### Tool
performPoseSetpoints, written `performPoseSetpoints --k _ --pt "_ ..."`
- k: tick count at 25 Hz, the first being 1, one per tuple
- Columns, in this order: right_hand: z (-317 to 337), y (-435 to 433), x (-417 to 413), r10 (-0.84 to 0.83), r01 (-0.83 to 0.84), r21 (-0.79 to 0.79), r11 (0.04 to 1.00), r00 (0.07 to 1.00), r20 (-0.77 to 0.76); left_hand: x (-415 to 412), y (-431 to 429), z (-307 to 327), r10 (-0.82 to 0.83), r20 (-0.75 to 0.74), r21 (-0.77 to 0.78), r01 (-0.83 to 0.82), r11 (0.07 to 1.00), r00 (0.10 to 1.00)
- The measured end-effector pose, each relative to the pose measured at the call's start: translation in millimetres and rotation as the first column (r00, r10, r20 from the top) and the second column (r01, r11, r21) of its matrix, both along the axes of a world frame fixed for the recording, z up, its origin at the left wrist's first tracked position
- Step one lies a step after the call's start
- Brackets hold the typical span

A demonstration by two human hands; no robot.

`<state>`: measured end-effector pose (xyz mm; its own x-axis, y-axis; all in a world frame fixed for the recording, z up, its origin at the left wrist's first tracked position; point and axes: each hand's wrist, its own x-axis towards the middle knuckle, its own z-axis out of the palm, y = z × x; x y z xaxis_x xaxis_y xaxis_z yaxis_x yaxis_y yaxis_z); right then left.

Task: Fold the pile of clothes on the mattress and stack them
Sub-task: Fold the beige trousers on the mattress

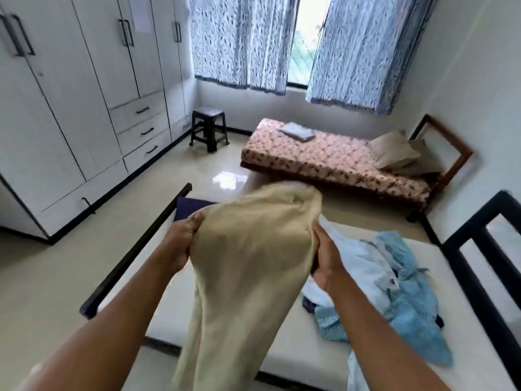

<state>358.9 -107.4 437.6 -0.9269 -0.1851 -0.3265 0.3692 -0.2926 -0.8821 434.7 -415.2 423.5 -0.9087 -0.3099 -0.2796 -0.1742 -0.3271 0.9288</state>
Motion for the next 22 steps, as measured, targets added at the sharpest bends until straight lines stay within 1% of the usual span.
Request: performPoseSetpoints --k 1,2,3,6,9,11,12,13,14,16,18,19,20,21,22 --pt "-22.5 -6.9 11.2 0.007 -0.012 0.125 0.992 0.999 0.040 5.6 -11.5 -18.4 0.004 0.054 -0.059 -0.001 0.998 0.999" --pt "-38.4 -11.0 17.8 0.004 -0.024 0.247 0.969 0.997 0.081 10.6 -20.9 -33.4 0.023 0.104 -0.086 -0.014 0.996 0.994" --pt "-49.5 -12.8 20.5 0.008 -0.046 0.331 0.943 0.993 0.114 16.3 -29.5 -47.0 0.042 0.146 -0.086 -0.030 0.996 0.988" --pt "-60.9 -18.2 22.5 0.000 -0.083 0.466 0.881 0.985 0.175 28.3 -42.7 -76.5 0.076 0.240 -0.054 -0.065 0.996 0.968" --pt "-57.4 -33.9 13.4 0.029 -0.152 0.629 0.762 0.979 0.201 25.5 -57.5 -85.4 0.102 0.243 -0.073 -0.087 0.994 0.965" --pt "-48.7 -38.3 -4.9 -0.023 -0.077 0.717 0.692 0.991 0.129 16.1 -61.8 -73.9 0.119 0.177 -0.078 -0.107 0.991 0.977" --pt "-43.0 -42.0 -14.7 -0.057 -0.014 0.740 0.673 0.996 0.071 10.8 -65.6 -64.4 0.122 0.135 -0.078 -0.112 0.991 0.983" --pt "-37.1 -44.0 -22.4 -0.090 0.040 0.737 0.675 0.995 0.029 5.6 -67.7 -54.1 0.125 0.093 -0.072 -0.118 0.990 0.988" --pt "-31.5 -45.7 -28.7 -0.129 0.084 0.697 0.712 0.992 0.012 0.2 -70.6 -44.2 0.135 0.054 -0.058 -0.132 0.990 0.989" --pt "-21.5 -54.6 -37.9 -0.210 0.171 0.552 0.816 0.978 0.008 -12.9 -84.0 -28.8 0.163 -0.007 -0.038 -0.163 0.986 0.987" --pt "-13.8 -62.0 -43.6 -0.208 0.193 0.475 0.858 0.978 -0.023 -23.4 -97.4 -18.1 0.152 -0.042 -0.105 -0.156 0.982 0.987" --pt "-8.9 -64.4 -46.0 -0.162 0.168 0.464 0.870 0.985 -0.053 -27.7 -103.4 -13.1 0.106 -0.060 -0.156 -0.114 0.981 0.993" --pt "-4.1 -64.8 -49.6 -0.081 0.112 0.465 0.878 0.993 -0.087 -32.3 -109.8 -8.5 0.031 -0.076 -0.192 -0.046 0.980 0.997" --pt "1.9 -63.0 -54.6 0.030 0.021 0.472 0.881 0.995 -0.100 -38.2 -115.9 -3.6 -0.064 -0.084 -0.205 0.045 0.978 0.994" --pt "8.3 -59.6 -59.7 0.159 -0.091 0.501 0.861 0.983 -0.095 -44.3 -122.4 -0.3 -0.165 -0.089 -0.222 0.142 0.965 0.982"
